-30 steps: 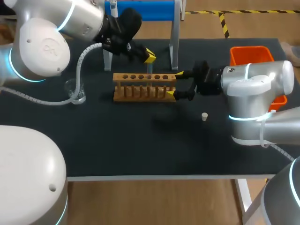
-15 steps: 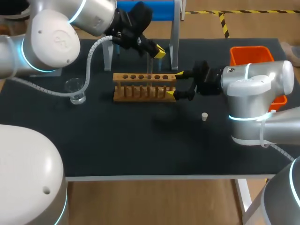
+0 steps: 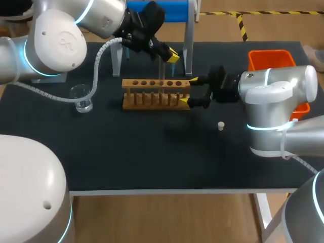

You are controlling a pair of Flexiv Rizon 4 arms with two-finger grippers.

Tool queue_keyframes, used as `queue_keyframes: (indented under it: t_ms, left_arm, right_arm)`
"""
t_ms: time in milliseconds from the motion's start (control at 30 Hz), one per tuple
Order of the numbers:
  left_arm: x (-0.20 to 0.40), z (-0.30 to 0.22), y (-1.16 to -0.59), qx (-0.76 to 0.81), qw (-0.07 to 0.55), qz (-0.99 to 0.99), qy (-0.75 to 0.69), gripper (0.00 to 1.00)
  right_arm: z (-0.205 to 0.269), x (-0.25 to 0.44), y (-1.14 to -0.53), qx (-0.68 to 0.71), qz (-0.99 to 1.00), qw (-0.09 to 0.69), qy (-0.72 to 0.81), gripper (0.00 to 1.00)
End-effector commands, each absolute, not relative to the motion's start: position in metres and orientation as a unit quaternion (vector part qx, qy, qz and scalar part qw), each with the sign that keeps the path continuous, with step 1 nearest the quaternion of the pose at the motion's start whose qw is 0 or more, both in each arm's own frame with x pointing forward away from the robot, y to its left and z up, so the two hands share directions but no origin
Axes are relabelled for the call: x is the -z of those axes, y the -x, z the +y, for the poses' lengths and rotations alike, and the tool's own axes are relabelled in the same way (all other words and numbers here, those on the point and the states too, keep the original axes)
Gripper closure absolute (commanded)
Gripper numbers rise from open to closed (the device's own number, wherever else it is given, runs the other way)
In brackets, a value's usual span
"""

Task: Invert the test tube, pick up the pipette, mount the tip to pipette, aspirate from beaker and dispense into the tube, eject the tip, return the pipette, and cap with the stopper.

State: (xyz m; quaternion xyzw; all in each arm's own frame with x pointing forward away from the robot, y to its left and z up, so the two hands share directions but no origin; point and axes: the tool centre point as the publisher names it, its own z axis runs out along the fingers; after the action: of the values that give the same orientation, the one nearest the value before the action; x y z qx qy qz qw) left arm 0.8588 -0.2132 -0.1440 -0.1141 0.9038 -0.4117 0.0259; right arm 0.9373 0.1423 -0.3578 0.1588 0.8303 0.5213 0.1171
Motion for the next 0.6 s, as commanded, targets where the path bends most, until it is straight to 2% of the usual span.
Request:
queue_keyframes:
  t_ms: [33, 267, 600]
  left_arm:
    - [0.143, -0.213, -0.859, 0.41, 0.025, 0.905, 0.115, 1.0]
    - [0.143, -0.213, -0.859, 0.41, 0.025, 0.905, 0.115, 1.0]
    - [0.143, -0.213, -0.859, 0.41, 0.025, 0.905, 0.115, 1.0]
  right_arm:
    - [0.117, 0.342, -0.927, -0.535, 0.823, 0.12, -0.151, 0.0]
    - [0.09, 0.316, -0.906, -0.563, 0.81, 0.115, -0.116, 0.0]
    - [0.079, 0.287, -0.879, -0.631, 0.773, 0.054, -0.041, 0.0]
